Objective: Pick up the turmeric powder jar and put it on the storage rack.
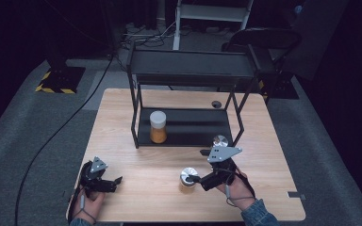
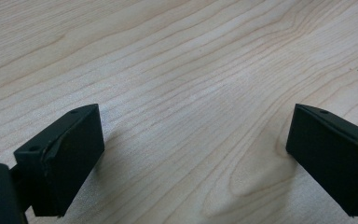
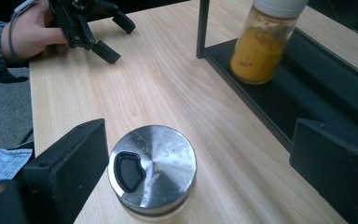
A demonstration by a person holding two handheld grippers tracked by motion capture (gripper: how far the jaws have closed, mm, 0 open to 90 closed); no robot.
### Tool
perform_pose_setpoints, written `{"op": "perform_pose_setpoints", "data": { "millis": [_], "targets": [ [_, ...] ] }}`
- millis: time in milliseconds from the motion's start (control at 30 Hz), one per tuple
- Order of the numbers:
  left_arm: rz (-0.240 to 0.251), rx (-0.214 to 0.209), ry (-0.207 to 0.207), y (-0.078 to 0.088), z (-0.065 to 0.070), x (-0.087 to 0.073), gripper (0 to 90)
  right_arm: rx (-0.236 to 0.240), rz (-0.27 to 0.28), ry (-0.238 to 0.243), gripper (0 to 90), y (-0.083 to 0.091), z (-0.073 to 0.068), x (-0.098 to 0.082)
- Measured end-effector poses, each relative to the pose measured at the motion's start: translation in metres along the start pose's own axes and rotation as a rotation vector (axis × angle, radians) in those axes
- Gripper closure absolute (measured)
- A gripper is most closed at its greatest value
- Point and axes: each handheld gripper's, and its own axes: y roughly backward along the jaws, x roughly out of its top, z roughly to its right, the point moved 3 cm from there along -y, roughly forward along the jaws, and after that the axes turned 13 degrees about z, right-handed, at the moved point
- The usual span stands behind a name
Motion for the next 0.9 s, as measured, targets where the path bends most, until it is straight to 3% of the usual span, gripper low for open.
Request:
{"op": "perform_pose_setpoints", "data": {
  "millis": [433, 900],
  "targets": [
    [0.000, 0.000, 0.000, 0.000, 0.000, 0.000, 4.1, 0.040, -0.009, 0.023, 4.3, -0.016, -0.005, 0.004],
    [0.000, 0.000, -0.001, 0.000, 0.000, 0.000, 4.1, 0.070, -0.067, 0.027, 5.8, -0.036, -0.008, 0.001]
  ]
}}
